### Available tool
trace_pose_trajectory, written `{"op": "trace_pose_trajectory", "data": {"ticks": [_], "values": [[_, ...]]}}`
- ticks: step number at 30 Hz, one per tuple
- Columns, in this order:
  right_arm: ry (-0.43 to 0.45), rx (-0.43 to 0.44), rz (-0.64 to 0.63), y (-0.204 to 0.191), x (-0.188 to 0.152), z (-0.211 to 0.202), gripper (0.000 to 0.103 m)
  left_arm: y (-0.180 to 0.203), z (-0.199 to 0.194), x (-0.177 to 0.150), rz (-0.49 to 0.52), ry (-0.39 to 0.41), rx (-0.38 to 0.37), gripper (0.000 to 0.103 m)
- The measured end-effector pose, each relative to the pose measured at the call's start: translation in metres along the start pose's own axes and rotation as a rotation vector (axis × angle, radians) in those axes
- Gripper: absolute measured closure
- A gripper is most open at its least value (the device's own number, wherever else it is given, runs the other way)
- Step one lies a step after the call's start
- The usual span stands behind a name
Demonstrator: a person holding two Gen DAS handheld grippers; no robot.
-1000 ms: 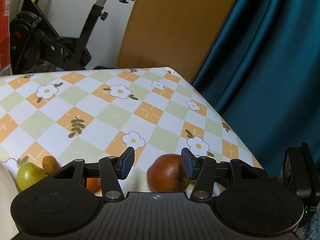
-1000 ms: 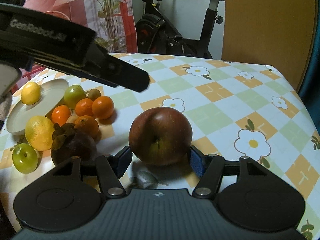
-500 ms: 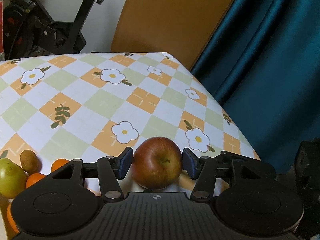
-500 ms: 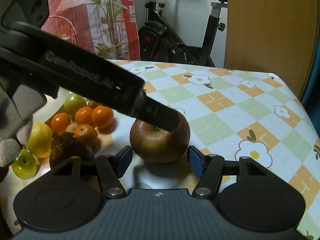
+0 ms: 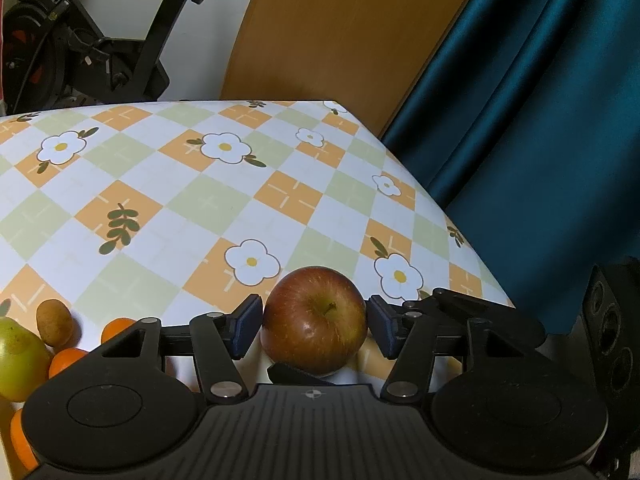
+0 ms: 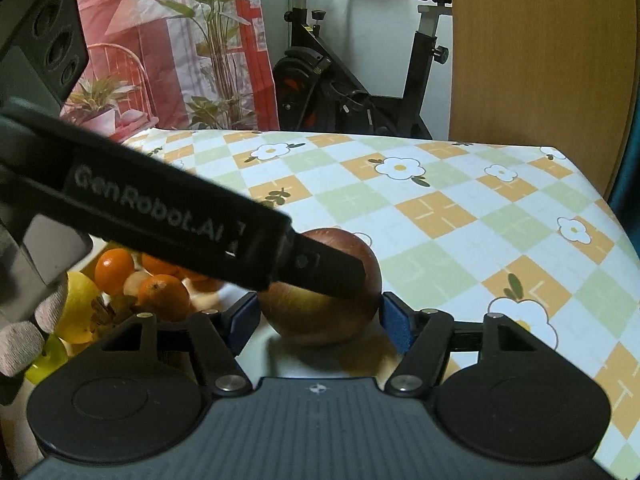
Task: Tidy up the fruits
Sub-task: 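Close the left tool around the red apple and lift it, then carry the red apple with the left tool over the plate beside the lemon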
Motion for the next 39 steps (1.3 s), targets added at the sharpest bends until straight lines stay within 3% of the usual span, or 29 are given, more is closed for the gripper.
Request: {"op": "trace_pose_trajectory", "data": {"ticks": [9,22,31,39], "values": [[0.008,0.01,-0.005,-0.007,0.015,-0.011,0.035,0.0,-0.025,0.004,-0.015,0.036,0.003,0.043],[0.053,0.027,-0.065,-0.048,0.057,-0.026,0.035,-0.012,-0.087,0.009,-0.015,0.127,0.019,0.043],[0.073,0.075,-0.116,-0.093,0.082,-0.026,0.035,-0.043,-0.133,0.003,-0.072,0.185,0.047,0.043],[0.073,0.17,-0.173,-0.156,0.096,-0.007,0.035,-0.097,-0.172,-0.018,-0.156,0.217,0.114,0.041]]}}
Point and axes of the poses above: each gripper's, at about its wrist camera, not at the fingertips, and z roughly the way its jaws point, y to its right, x to its top, the point moved 3 cm from there along z, roughly the way its jaws point, and after that the axes turned 15 degrees about -z, right-handed, at the moved point
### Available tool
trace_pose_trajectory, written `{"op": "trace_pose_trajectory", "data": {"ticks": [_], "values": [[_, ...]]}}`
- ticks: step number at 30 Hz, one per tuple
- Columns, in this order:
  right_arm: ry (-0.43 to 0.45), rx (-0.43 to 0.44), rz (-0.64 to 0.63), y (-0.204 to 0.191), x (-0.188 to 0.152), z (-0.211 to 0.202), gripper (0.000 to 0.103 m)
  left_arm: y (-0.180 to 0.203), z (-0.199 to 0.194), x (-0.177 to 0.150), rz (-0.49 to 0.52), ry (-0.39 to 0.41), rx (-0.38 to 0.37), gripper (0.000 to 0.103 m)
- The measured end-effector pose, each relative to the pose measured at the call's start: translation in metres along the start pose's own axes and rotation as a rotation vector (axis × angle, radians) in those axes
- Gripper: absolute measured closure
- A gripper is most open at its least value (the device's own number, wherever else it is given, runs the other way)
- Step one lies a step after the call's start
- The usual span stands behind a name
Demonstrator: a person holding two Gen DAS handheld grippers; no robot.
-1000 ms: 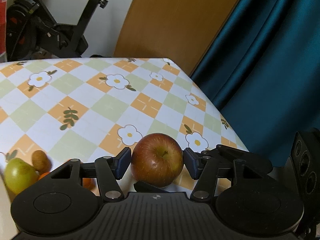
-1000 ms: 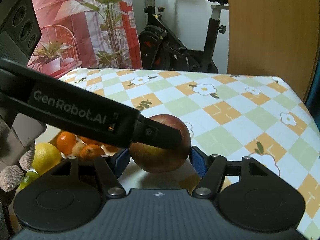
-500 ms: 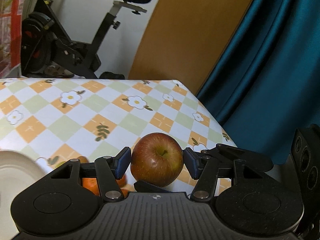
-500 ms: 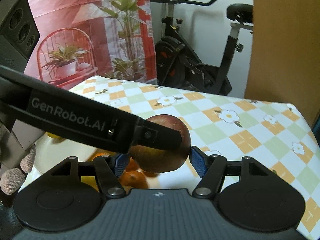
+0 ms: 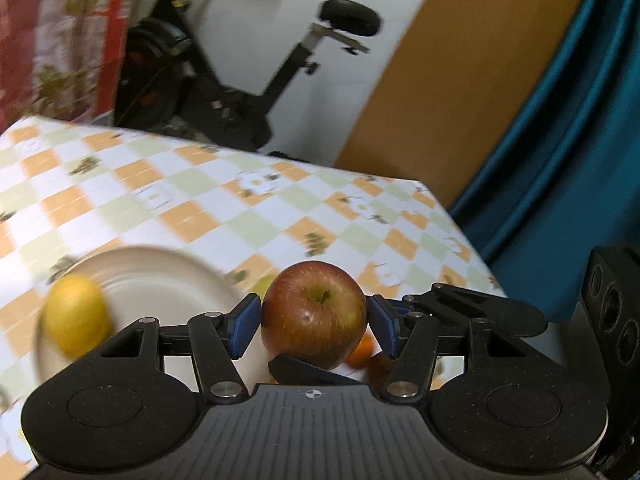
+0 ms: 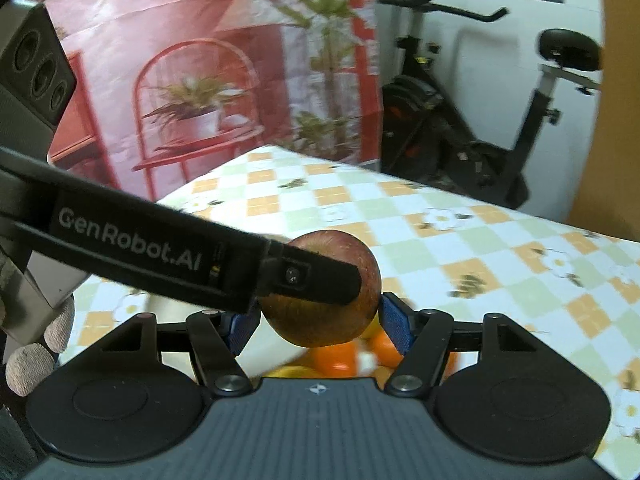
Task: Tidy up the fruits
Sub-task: 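Carry the red apple with the left tool over the plate beside the lemon, then lower the red apple onto the plate and open the left tool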
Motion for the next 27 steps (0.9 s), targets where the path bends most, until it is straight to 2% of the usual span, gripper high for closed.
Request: {"op": "trace_pose_trajectory", "data": {"ticks": [8,15,19,27], "values": [[-0.036,0.123,-0.058,-0.054,0.016,0.049,0.035,-0.068,-0.028,0.0,-0.112,0.019,0.082,0.041],[-0.073,0.199,-0.095,-0.088,0.022,0.083,0.035,-0.107,-0.033,0.0,-0.147,0.007,0.146,0.04],[-0.098,0.227,-0.083,-0.095,0.022,0.1,0.035,-0.121,-0.032,-0.001,-0.17,-0.001,0.165,0.04],[-0.118,0.26,-0.063,-0.1,0.019,0.114,0.035,-0.133,-0.032,-0.003,-0.155,-0.004,0.195,0.04]]}}
Point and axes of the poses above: each gripper's, at about its wrist camera, not at the fingertips, and z roughly the way its jaws point, y to its right, x to its top, the point moved 3 cm from there along z, roughly the way its jaws point, and after that the axes turned 15 degrees about -z, right-handed, at the moved point
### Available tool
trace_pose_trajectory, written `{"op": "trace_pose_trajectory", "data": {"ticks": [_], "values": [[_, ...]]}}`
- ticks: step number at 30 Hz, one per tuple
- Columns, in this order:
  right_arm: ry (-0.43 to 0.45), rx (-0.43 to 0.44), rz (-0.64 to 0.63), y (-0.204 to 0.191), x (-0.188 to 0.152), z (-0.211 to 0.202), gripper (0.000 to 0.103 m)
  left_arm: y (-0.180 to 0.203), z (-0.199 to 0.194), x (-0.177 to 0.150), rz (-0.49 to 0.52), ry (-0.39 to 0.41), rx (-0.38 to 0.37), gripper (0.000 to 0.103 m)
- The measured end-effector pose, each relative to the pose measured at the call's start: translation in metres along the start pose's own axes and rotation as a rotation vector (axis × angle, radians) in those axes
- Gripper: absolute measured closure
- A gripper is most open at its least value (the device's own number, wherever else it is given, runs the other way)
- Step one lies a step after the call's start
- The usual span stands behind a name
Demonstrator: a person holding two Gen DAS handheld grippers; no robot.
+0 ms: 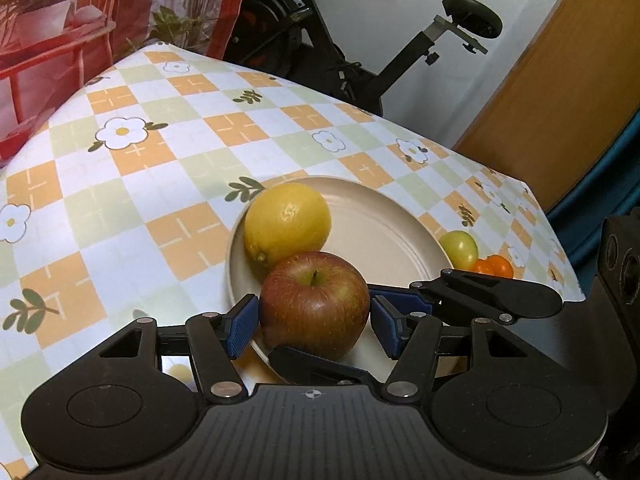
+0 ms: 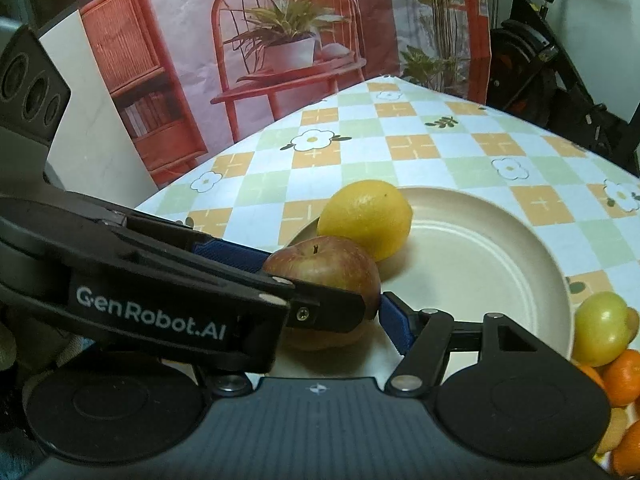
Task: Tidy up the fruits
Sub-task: 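Lower the red apple onto the plate and open the left tool, then withdraw the left tool from the plate back toward the fruit pile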
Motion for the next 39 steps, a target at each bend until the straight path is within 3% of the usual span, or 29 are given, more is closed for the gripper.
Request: {"op": "trace_pose_trajectory", "data": {"ticks": [18,27,39], "values": [[0.002,-0.009,-0.029,-0.001,0.002,0.006,0.036,0.001,0.004,0.003,0.005,0.041,0.03,0.038],[-0.002,-0.022,-0.024,0.003,-0.013,-0.017,0.035,0.005,0.007,0.004,0.005,0.052,0.061,0.037],[0.072,-0.17,0.103,0.031,-0.036,-0.074,0.035,0.019,-0.001,0.002,-0.001,0.077,0.068,0.037]]}}
Point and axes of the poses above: each gripper's, at about its wrist camera, not at the fingertips, and z roughly the way its jaws point, y to its right, x to its top, the point moved 3 cm from there along z, roughly the way its jaws point, and after that the axes turned 15 degrees about -z, right-handed, at the moved point
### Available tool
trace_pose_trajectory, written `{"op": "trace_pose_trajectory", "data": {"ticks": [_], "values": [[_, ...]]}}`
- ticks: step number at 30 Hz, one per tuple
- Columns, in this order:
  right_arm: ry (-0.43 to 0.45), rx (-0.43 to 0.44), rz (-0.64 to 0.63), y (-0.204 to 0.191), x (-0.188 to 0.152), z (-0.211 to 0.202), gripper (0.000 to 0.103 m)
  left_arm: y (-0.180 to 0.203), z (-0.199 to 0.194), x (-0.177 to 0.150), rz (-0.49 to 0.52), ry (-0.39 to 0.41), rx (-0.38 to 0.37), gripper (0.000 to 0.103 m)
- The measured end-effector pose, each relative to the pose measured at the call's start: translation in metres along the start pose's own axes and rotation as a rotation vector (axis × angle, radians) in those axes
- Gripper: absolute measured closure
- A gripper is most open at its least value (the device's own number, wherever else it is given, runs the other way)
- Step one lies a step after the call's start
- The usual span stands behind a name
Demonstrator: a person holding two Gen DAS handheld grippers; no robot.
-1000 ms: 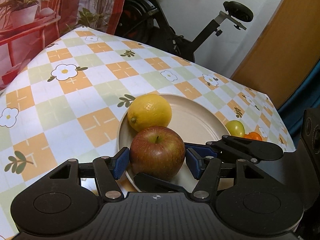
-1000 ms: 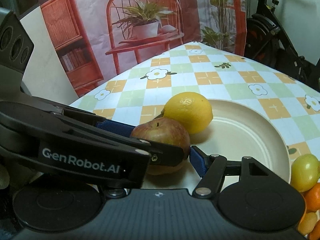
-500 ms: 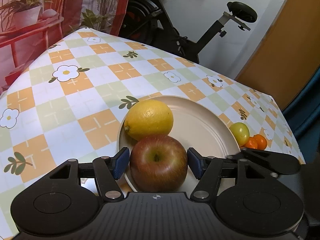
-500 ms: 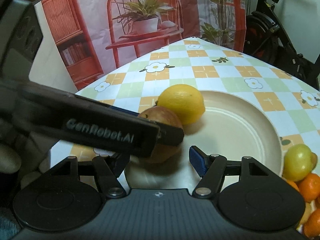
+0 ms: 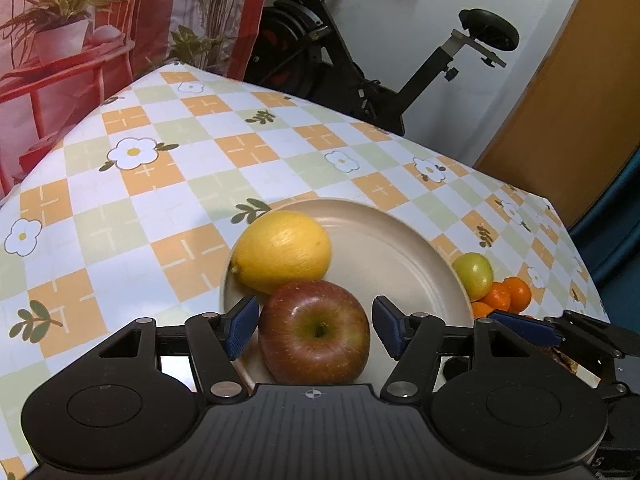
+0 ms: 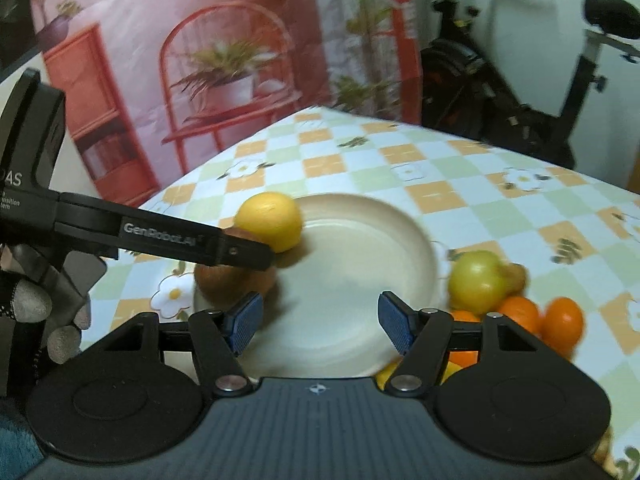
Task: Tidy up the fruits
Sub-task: 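Withdraw the left tool from the plate back toward the fruit pile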
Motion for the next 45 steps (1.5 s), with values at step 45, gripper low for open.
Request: {"op": "trace_pose_trajectory", "data": {"ticks": [45], "values": [[0.049,-0.088,0.077,0.006,-0.081,-0.079,0.035,0.084,-0.023,-0.087,0.192,-0.057,-0.19,0.038]]}}
Point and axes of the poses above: each gripper's, at about its wrist camera, not at the fingertips, and z roughly the way its jaws point, y to its right, x to its top, the point moved 3 cm from there along z, roughly the way its jaws point, and after that the axes turned 15 degrees about -z, right-handed, at the moved point
